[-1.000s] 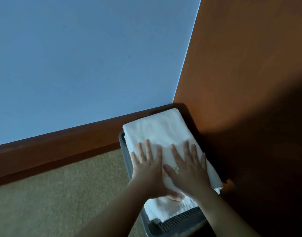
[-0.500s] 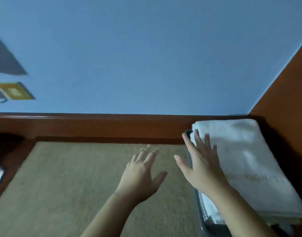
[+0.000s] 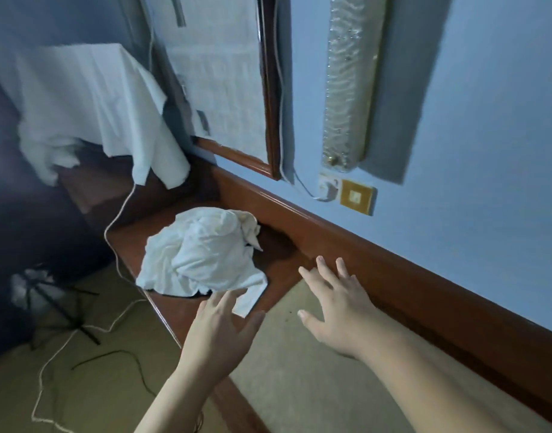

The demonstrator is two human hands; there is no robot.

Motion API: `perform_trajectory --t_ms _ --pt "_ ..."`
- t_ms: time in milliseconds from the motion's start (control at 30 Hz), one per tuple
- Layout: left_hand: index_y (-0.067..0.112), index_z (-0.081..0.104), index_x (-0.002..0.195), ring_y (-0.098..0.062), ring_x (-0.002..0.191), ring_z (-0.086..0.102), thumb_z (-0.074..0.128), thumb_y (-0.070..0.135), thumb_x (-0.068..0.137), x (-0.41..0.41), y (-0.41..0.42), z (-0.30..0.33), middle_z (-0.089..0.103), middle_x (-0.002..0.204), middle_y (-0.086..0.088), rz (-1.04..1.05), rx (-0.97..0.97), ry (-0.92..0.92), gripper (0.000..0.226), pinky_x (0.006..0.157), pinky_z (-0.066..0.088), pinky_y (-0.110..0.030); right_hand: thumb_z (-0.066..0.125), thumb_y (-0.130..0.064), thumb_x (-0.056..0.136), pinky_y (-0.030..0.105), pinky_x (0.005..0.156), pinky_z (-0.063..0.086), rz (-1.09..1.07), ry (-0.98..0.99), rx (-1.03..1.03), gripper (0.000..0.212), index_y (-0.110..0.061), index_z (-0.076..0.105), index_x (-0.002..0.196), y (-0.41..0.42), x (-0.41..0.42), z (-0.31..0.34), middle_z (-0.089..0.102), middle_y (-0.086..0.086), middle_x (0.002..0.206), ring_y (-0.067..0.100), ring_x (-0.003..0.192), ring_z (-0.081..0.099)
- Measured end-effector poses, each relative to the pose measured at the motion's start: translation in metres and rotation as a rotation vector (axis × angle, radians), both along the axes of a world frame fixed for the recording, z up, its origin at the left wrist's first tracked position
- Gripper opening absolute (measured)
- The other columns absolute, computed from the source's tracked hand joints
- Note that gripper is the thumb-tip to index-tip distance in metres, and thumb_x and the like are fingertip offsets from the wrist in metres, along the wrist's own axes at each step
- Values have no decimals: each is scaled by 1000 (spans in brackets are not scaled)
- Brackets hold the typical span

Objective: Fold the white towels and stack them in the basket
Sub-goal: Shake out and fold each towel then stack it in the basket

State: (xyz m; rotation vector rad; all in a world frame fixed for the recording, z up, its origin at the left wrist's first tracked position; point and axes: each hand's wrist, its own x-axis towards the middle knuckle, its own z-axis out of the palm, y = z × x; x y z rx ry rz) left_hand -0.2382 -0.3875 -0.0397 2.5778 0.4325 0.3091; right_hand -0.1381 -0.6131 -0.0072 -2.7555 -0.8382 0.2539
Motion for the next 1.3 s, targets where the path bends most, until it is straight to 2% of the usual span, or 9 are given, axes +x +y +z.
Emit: perform_trajectory --t_ms 167,400,600,700,800,900,967,1100,1300 --pt "42 55 138 -16 124 55 62 63 89 65 140 -21 55 140 11 135 -82 86 54 89 47 -34 44 -54 104 51 128 7 62 130 -42 72 -39 10 165 156 71 -26 -7 -2 175 31 160 -12" --pt "32 52 138 -15 106 60 63 56 94 187 306 -68 57 133 4 201 -169 207 52 82 49 -35 46 -45 104 49 117 38 30 254 -117 66 -33 20 164 340 174 -70 21 3 171 30 157 17" --pt "32 45 148 -22 118 60 57 50 99 275 376 -106 53 144 2 67 -62 267 53 83 47 -33 51 -55 100 37 74 53 -238 293 -101 50 -26 47 141 430 269 -108 62 -1 124 25 105 62" --pt "33 42 150 -21 127 55 58 45 98 296 384 -121 53 146 2 3 -62 271 56 90 52 -38 55 -62 94 33 65 49 -418 312 -64 51 -24 59 127 451 303 -132 67 -3 100 20 78 61" --pt "35 40 149 -20 118 61 58 45 95 302 393 -148 54 145 5 -57 -59 342 57 86 54 -38 59 -60 93 35 68 50 -443 328 -83 46 -26 55 123 466 321 -162 67 0 109 27 90 65" --pt "38 40 147 -18 123 57 58 42 94 304 389 -160 47 149 7 -69 -115 335 56 85 50 -35 51 -39 101 34 65 45 -442 282 -10 13 -28 55 95 461 324 -170 60 -1 93 27 81 58" --pt "36 39 147 -20 127 53 55 43 95 308 386 -159 48 147 3 -41 -130 307 55 88 50 -36 47 -32 102 35 63 42 -442 275 69 23 -25 50 80 455 324 -165 57 -1 81 27 75 54" --pt "35 31 153 -26 134 46 61 54 93 319 371 -132 43 152 0 -42 -173 193 69 101 49 -43 56 -41 104 34 64 45 -294 291 323 24 -29 54 83 434 294 -115 61 -1 76 21 73 57" --pt "36 33 145 -23 148 36 78 40 85 334 336 -36 37 161 2 -117 -256 -215 74 116 41 -42 58 -36 105 18 77 54 -141 76 602 11 -30 65 101 368 225 31 69 -15 93 7 94 65"
